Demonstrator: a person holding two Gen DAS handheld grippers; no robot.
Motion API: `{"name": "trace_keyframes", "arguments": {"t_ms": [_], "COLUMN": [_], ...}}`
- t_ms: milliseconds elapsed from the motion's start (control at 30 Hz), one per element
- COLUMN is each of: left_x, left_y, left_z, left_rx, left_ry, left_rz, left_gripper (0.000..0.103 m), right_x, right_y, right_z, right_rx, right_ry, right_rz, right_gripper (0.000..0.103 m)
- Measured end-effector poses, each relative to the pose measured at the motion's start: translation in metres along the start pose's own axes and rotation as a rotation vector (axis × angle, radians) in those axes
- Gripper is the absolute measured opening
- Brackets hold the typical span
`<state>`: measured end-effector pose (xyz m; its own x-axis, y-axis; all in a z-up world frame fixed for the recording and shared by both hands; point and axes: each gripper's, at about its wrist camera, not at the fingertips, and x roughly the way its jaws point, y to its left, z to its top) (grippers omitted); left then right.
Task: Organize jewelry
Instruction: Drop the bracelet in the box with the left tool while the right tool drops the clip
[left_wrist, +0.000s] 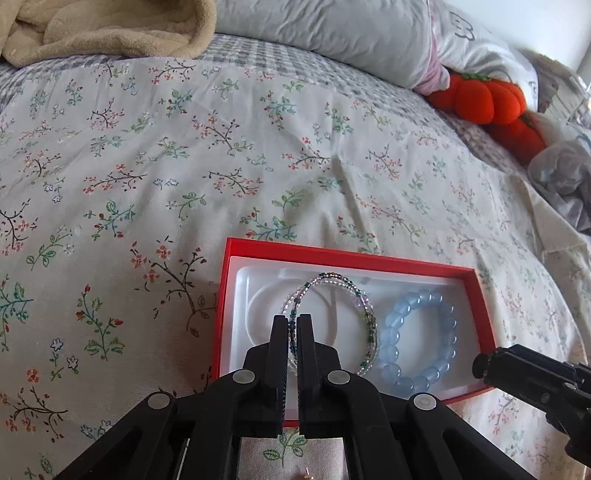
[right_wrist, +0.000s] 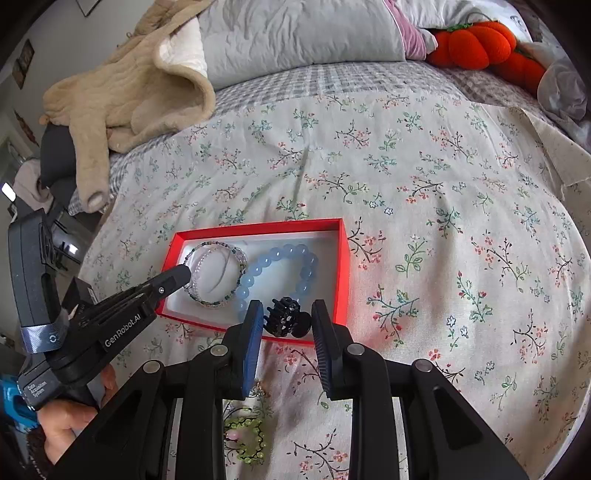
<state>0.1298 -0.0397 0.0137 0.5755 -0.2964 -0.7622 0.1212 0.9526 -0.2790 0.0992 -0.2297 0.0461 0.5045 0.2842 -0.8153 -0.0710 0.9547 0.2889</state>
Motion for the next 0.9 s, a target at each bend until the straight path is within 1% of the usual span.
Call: {"name": "trace_keyframes", "arguments": {"t_ms": [67, 100, 133, 167, 267, 333, 400, 533, 667, 800, 900], "left_x": [-0.003, -0.006, -0.01, -0.013, -0.02, -0.023, -0.026, -0.029, -0.032, -0.034, -0.034], "left_y": [-0.003, -0.003, -0.004, -0.004, -0.004, -0.002, 0.0, 0.002, 0.002, 0.0, 0.0], "left_z": [-0.001, -0.001, -0.002, -0.002, -0.004, -0.007, -0.011, -0.019, -0.023, -0.025, -0.025], "left_rx": [0.02, 0.026, 0.032, 0.041, 0.052, 0.053, 0.055, 0.06, 0.082, 0.104, 0.111], "left_ry": [-0.005, -0.016, -0.032, -0.042, -0.036, -0.034, -0.026, -0.007, -0.008, -0.012, -0.01], "left_rz": [0.024, 0.038, 0.051, 0.063, 0.08, 0.096, 0.114, 0.131, 0.153, 0.165, 0.168], "left_gripper": [0.017, 0.031, 0.036, 0.036, 0.037, 0.044, 0.048, 0.052, 0.056, 0.064, 0.066], "right_x": [0.001, 0.001, 0.001, 0.001, 0.003, 0.006, 0.01, 0.017, 0.023, 0.028, 0.032], "right_y": [-0.001, -0.001, -0.001, -0.001, -0.001, 0.001, 0.003, 0.008, 0.012, 0.014, 0.014], "right_z": [0.0, 0.0, 0.0, 0.001, 0.003, 0.004, 0.006, 0.01, 0.016, 0.019, 0.02], "right_rx": [0.001, 0.002, 0.002, 0.001, 0.002, -0.004, -0.01, -0.022, -0.037, -0.05, -0.056], "right_ry": [0.002, 0.002, 0.001, 0.001, 0.002, 0.003, 0.006, 0.004, -0.007, -0.008, -0.002], "right_rz": [-0.003, -0.005, -0.008, -0.011, -0.017, -0.022, -0.025, -0.033, -0.043, -0.053, -0.055], "right_gripper": [0.029, 0.028, 0.029, 0.029, 0.029, 0.029, 0.029, 0.029, 0.029, 0.029, 0.029]}}
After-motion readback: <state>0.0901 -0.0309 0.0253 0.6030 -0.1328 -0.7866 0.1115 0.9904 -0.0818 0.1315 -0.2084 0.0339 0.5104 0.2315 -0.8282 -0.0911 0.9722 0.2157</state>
